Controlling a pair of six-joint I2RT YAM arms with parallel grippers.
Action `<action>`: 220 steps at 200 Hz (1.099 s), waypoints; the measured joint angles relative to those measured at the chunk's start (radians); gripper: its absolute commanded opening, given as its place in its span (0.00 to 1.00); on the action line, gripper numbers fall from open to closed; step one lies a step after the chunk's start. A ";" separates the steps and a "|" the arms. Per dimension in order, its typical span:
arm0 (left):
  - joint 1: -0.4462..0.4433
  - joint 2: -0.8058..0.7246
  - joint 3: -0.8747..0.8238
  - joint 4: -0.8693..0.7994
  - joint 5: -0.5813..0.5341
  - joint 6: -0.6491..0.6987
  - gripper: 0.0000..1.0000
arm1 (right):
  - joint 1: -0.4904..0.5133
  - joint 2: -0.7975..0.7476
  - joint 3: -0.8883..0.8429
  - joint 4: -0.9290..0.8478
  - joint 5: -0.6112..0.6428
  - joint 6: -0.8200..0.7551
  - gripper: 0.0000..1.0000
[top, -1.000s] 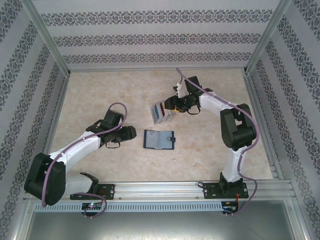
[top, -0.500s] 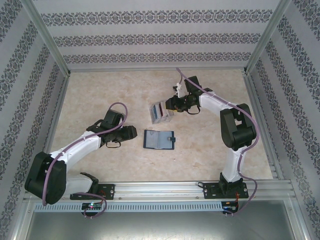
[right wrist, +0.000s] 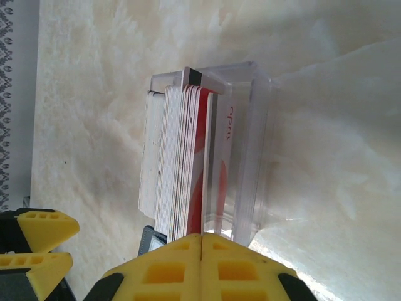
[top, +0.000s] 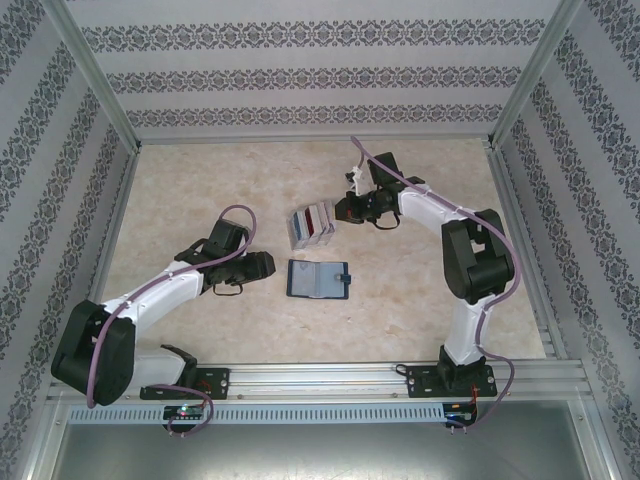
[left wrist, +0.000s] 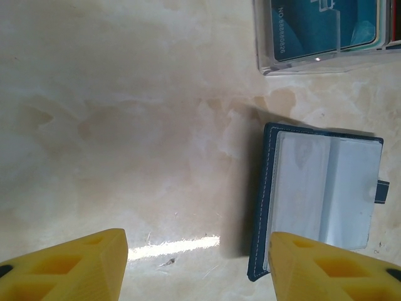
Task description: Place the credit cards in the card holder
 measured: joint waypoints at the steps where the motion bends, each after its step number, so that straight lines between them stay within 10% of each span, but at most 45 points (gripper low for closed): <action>1: 0.000 0.000 0.000 0.000 0.000 0.000 0.61 | 0.000 -0.001 -0.001 0.000 0.002 0.000 0.03; 147: -0.050 0.116 0.007 0.102 0.177 -0.017 0.40 | 0.013 -0.554 -0.532 0.104 0.091 0.060 0.00; 220: -0.093 0.310 0.093 0.101 0.206 -0.007 0.33 | 0.120 -0.424 -0.661 0.283 -0.064 0.210 0.00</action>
